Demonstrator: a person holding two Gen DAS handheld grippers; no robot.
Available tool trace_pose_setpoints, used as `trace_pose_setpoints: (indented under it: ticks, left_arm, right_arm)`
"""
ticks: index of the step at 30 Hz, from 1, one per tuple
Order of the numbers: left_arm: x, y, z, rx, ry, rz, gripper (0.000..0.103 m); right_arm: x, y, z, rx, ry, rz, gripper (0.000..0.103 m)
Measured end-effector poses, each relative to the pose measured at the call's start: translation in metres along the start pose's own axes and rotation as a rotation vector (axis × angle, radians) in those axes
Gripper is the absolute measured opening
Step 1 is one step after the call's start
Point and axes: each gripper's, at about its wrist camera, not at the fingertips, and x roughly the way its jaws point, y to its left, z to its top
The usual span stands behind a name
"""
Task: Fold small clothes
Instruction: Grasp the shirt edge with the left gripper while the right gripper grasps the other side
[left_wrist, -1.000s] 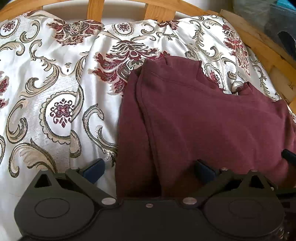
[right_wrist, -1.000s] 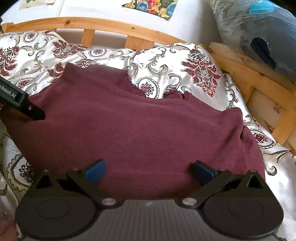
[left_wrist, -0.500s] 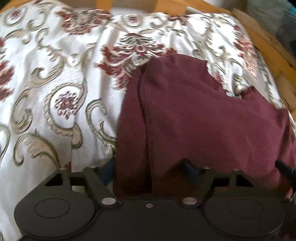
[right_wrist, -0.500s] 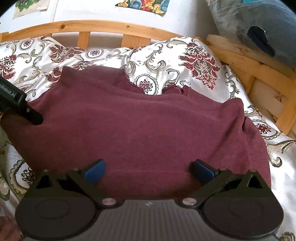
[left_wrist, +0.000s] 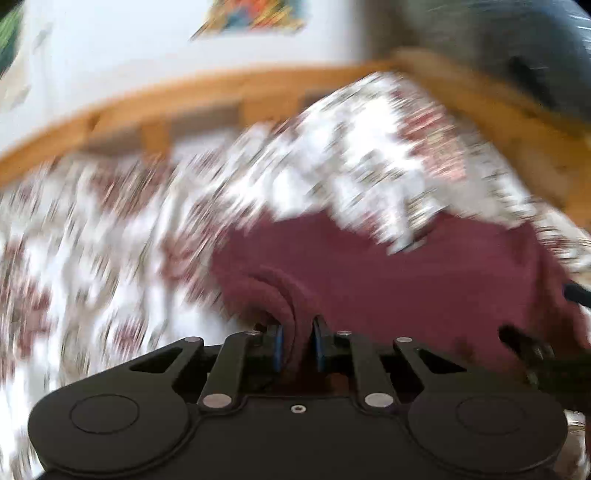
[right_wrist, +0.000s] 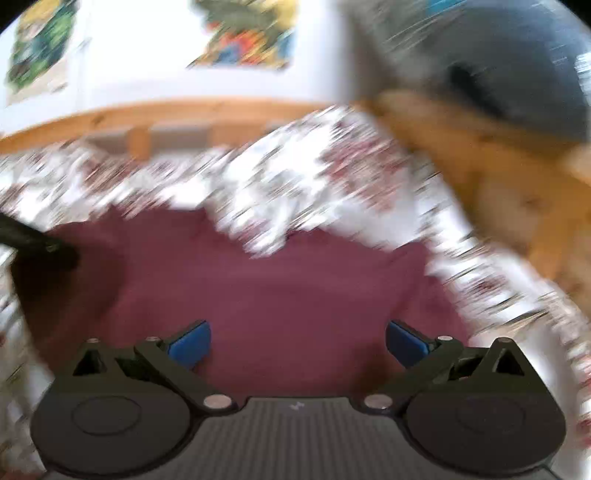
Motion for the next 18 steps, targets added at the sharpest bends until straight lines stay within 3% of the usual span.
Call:
trace_pose_setpoints:
  ticks: [3, 6, 8, 11, 15, 18]
  left_arm:
    - [-0.018, -0.038, 0.020, 0.155, -0.089, -0.122, 0.014]
    - [-0.026, -0.080, 0.028, 0.276, -0.124, -0.256, 0.013]
    - [-0.022, -0.108, 0.022, 0.357, -0.107, -0.325, 0.013]
    - [-0.005, -0.144, 0.001, 0.466, -0.033, -0.357, 0.013]
    - [0.009, -0.150, -0.016, 0.437, 0.031, -0.370, 0.016]
    - [-0.001, -0.138, -0.018, 0.386, 0.008, -0.398, 0.030]
  right_arm:
    - [0.001, -0.032, 0.004, 0.041, -0.044, -0.096, 0.103]
    - [0.005, -0.068, 0.003, 0.070, -0.055, -0.187, 0.103]
    - [0.008, -0.089, 0.000, 0.106, -0.050, -0.220, 0.103]
    - [0.011, -0.115, -0.005, 0.183, -0.038, -0.236, 0.103]
    - [0.011, -0.125, -0.010, 0.223, -0.033, -0.218, 0.103]
    - [0.009, -0.124, -0.009, 0.228, -0.063, -0.165, 0.103]
